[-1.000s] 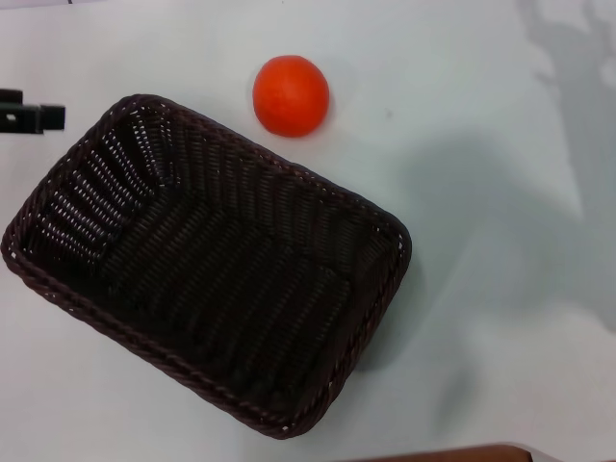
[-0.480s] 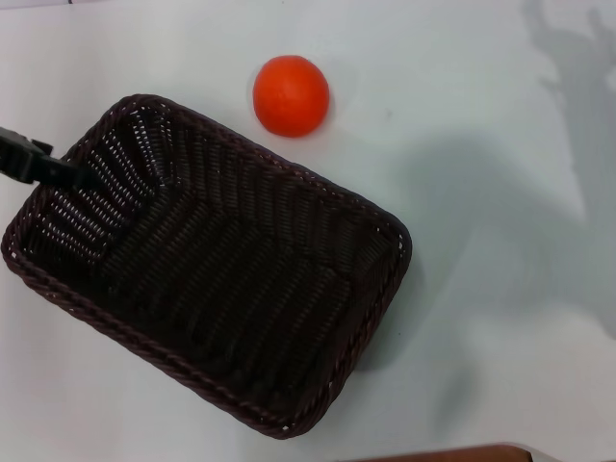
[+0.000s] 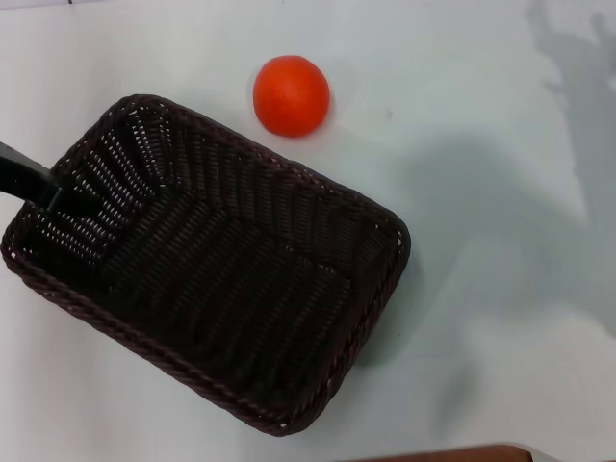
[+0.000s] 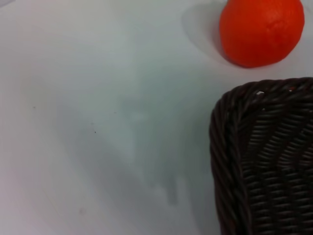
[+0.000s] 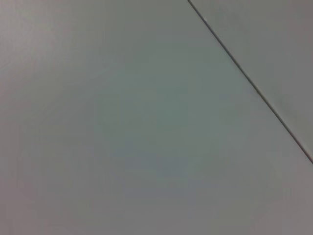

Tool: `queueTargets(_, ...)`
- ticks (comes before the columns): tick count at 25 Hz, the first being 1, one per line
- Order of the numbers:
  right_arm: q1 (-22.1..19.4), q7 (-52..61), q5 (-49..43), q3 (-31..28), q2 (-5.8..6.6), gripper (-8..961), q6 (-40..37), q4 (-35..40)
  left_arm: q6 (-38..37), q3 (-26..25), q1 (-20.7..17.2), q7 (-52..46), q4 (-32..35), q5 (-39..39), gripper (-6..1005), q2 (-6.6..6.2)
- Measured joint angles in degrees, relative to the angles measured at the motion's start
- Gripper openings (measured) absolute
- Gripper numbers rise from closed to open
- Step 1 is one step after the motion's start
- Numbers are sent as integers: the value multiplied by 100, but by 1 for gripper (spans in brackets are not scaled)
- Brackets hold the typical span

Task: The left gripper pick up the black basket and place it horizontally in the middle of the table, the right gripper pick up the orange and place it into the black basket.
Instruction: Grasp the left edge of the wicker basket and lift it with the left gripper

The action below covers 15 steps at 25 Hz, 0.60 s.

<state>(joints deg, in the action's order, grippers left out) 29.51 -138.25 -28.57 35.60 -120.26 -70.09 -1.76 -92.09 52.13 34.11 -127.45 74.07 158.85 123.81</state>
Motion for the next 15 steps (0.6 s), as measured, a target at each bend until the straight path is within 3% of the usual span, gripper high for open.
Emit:
queueTargets(13, 3, 1, 0, 0, 9, 884, 98, 1, -248, -162, 17, -70, 247, -186, 187, 1)
queueTargets(15, 11, 0, 0, 0, 12, 884, 133, 0, -356, -331, 22, -70, 317, -369, 184, -7)
